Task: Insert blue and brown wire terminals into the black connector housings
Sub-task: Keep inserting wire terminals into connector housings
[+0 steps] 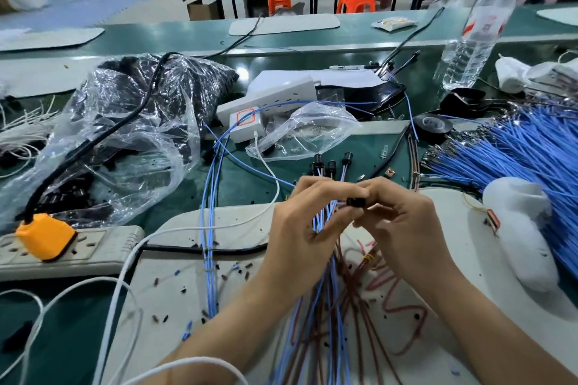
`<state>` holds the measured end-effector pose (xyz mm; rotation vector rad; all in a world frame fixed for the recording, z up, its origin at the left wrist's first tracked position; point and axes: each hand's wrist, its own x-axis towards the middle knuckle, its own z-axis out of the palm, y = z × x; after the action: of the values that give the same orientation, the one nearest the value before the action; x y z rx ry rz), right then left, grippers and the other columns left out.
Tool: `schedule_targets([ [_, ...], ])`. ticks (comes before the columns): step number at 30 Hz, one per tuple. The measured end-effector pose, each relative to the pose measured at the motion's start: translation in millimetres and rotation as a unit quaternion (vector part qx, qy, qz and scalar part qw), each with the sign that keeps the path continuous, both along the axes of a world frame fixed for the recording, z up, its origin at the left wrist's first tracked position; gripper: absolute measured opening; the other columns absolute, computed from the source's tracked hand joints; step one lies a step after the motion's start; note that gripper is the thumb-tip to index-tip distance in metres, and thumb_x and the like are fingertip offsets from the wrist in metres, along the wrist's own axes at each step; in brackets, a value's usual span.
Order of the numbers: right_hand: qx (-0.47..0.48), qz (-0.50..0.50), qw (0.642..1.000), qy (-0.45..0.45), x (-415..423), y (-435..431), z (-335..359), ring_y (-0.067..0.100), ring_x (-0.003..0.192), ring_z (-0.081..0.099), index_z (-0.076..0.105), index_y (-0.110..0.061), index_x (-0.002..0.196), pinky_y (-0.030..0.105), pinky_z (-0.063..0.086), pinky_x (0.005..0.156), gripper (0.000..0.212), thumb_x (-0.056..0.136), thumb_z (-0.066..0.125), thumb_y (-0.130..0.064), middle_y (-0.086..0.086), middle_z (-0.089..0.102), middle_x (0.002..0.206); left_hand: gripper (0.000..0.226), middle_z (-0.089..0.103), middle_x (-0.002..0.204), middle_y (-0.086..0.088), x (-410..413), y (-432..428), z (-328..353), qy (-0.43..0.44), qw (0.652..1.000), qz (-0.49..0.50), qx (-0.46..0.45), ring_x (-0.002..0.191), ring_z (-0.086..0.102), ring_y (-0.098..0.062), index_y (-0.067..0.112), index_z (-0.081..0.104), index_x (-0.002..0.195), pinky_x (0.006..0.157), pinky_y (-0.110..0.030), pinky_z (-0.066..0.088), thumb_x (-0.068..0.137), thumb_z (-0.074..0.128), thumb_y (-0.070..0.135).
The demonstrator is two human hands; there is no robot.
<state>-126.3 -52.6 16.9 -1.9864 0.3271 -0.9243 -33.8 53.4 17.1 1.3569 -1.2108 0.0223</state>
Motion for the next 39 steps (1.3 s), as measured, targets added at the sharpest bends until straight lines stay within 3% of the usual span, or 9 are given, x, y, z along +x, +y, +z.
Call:
schedule_targets([
  [2, 0.023, -0.007, 0.999, 0.032, 2.4, 0.6, -3.1, 0.008, 0.06, 0.062, 0.066, -0.025, 0.073, 0.017, 0.05, 0.06, 0.029, 0.077, 0.074, 0.003, -0.004, 0.068, 0.069, 0.019, 0.067, 0.09, 0.007, 0.2, -0.2, -4.4, 0.064, 0.998, -0.012, 0.011, 0.083, 0.06, -0.003, 0.017, 0.068, 0.097, 0.079, -0.016, 0.046, 0.082, 0.067, 0.005],
  [5, 0.094, -0.002, 0.993, 0.066, 6.0, 2.5, 2.6, 0.017, 0.061, 0.066, 0.069, -0.021, 0.067, 0.029, 0.055, 0.064, 0.013, 0.068, 0.075, -0.033, 0.002, 0.07, 0.069, 0.021, 0.069, 0.088, 0.002, 5.7, -2.1, -6.1, 0.182, 0.983, -0.027, -0.021, 0.081, 0.067, -0.017, 0.029, 0.062, 0.096, 0.077, -0.031, 0.054, 0.088, 0.059, 0.01],
  [7, 0.116, 0.018, 0.99, 0.074, 12.6, -3.0, 12.8, 0.015, 0.067, 0.067, 0.073, -0.02, 0.077, 0.03, 0.057, 0.069, 0.016, 0.07, 0.073, -0.034, 0.004, 0.072, 0.075, 0.018, 0.07, 0.09, -0.007, 15.8, -3.0, -3.7, 0.266, 0.961, -0.019, -0.077, 0.084, 0.068, -0.023, 0.029, 0.056, 0.097, 0.079, -0.034, 0.055, 0.091, 0.054, 0.012],
  [9, 0.034, 0.011, 0.995, 0.09, 27.3, -13.0, 22.1, 0.008, 0.068, 0.065, 0.072, -0.018, 0.084, 0.018, 0.053, 0.067, 0.002, 0.083, 0.07, -0.019, 0.001, 0.071, 0.075, 0.011, 0.07, 0.087, -0.011, 27.8, -3.1, -2.3, 0.304, 0.946, 0.014, -0.111, 0.082, 0.068, -0.025, 0.022, 0.052, 0.1, 0.076, -0.033, 0.056, 0.096, 0.05, 0.012],
  [11, -0.083, -0.019, 0.988, 0.132, 53.6, -25.8, 31.0, 0.006, 0.063, 0.059, 0.072, -0.011, 0.09, 0.012, 0.045, 0.059, 0.01, 0.09, 0.063, -0.006, -0.002, 0.068, 0.074, 0.011, 0.069, 0.082, -0.01, 37.4, -3.4, -3.5, 0.322, 0.936, 0.059, -0.125, 0.079, 0.068, -0.024, 0.017, 0.051, 0.102, 0.074, -0.03, 0.056, 0.097, 0.047, 0.008],
  [16, -0.229, -0.03, 0.923, 0.307, 147.1, -46.6, 30.8, 0.03, 0.115, 0.056, 0.061, 0.0, 0.121, 0.031, 0.042, 0.094, 0.034, 0.091, 0.046, -0.002, 0.018, 0.061, 0.125, 0.012, 0.069, 0.077, -0.004, 43.5, -1.2, -6.1, 0.339, 0.927, 0.101, -0.124, 0.077, 0.067, -0.019, 0.015, 0.053, 0.103, 0.076, -0.03, 0.055, 0.098, 0.046, 0.006],
  [21, -0.299, -0.085, 0.852, 0.422, 189.2, -50.2, 19.1, 0.035, 0.119, 0.051, 0.053, 0.001, 0.124, 0.037, 0.041, 0.096, 0.035, 0.095, 0.047, -0.017, 0.023, 0.053, 0.13, 0.013, 0.07, 0.079, -0.006, 42.7, -1.2, -5.0, 0.343, 0.927, 0.1, -0.113, 0.078, 0.069, -0.019, 0.017, 0.055, 0.103, 0.075, -0.028, 0.055, 0.098, 0.048, 0.006],
  [30, -0.279, -0.107, 0.873, 0.385, 189.5, -45.8, 13.2, 0.034, 0.104, 0.059, 0.068, -0.003, 0.098, 0.033, 0.045, 0.077, 0.019, 0.091, 0.051, -0.01, 0.018, 0.066, 0.108, 0.011, 0.07, 0.076, -0.003, 43.0, 0.2, -5.5, 0.351, 0.927, 0.094, -0.095, 0.075, 0.068, -0.016, 0.015, 0.055, 0.103, 0.075, -0.031, 0.056, 0.098, 0.048, 0.008],
  [39, -0.225, -0.065, 0.96, 0.155, 128.2, -30.6, 7.1, 0.022, 0.08, 0.054, 0.059, -0.009, 0.085, 0.028, 0.037, 0.068, 0.012, 0.083, 0.07, -0.01, 0.008, 0.063, 0.079, 0.01, 0.074, 0.084, -0.001, 41.4, 2.3, -3.1, 0.35, 0.928, 0.089, -0.092, 0.075, 0.07, -0.015, 0.017, 0.061, 0.099, 0.07, -0.022, 0.055, 0.093, 0.056, 0.009],
])
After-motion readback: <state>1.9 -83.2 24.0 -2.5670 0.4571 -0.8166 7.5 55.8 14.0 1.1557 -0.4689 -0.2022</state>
